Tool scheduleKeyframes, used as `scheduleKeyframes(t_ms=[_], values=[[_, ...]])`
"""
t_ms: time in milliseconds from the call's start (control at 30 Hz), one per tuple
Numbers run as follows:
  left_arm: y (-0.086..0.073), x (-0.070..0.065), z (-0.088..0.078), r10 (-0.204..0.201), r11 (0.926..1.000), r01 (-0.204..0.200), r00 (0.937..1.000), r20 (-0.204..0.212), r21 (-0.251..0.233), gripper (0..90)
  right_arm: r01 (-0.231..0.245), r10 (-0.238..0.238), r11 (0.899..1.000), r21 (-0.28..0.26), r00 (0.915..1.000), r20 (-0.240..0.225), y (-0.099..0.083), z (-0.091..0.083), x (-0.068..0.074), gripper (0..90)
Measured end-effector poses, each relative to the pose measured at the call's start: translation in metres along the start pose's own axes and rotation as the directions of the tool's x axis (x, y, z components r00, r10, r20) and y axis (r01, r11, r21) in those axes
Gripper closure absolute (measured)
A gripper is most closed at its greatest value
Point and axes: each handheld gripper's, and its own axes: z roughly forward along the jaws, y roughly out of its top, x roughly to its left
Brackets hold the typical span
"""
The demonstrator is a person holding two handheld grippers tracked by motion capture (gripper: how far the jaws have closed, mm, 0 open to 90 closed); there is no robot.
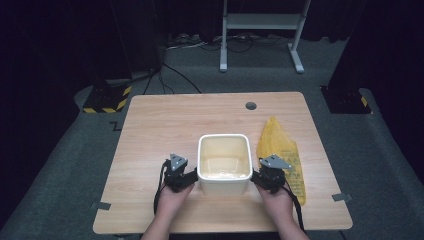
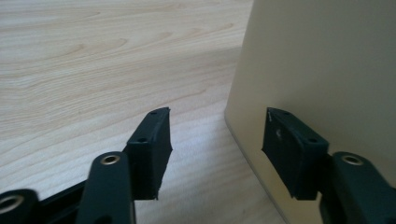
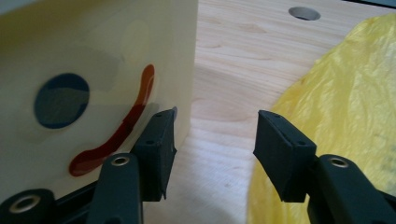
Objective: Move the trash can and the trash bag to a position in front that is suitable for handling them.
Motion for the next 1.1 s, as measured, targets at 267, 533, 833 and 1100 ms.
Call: scheduleKeyframes(t_ms=[267, 533, 833, 1100], values=[[0.002, 0.002, -0.003, 0.052, 0.9985, -0.052, 0.9986, 0.004, -0.017, 43.0, 0.009, -0.009, 1.000, -0.009, 0.9998, 0.015, -0.014, -0.018, -0.008, 43.2], [0.013, -0.007, 0.010, 0.089, 0.9959, -0.088, 0.9953, 0.039, -0.021, 62.1, 0.050, -0.050, 0.999, -0.021, 0.9987, -0.013, -0.026, -0.034, 0.011, 45.8], [0.026, 0.010, 0.033, 0.072, 0.9972, -0.068, 0.9882, 0.136, -0.030, 60.3, 0.056, -0.057, 0.998, -0.031, 0.9976, -0.040, -0.035, -0.045, 0.025, 46.8], [0.019, 0.020, 0.026, 0.042, 0.9990, -0.042, 0.9976, 0.054, -0.013, 38.4, 0.063, -0.064, 0.998, -0.025, 0.9973, -0.036, -0.037, -0.040, 0.023, 40.3]])
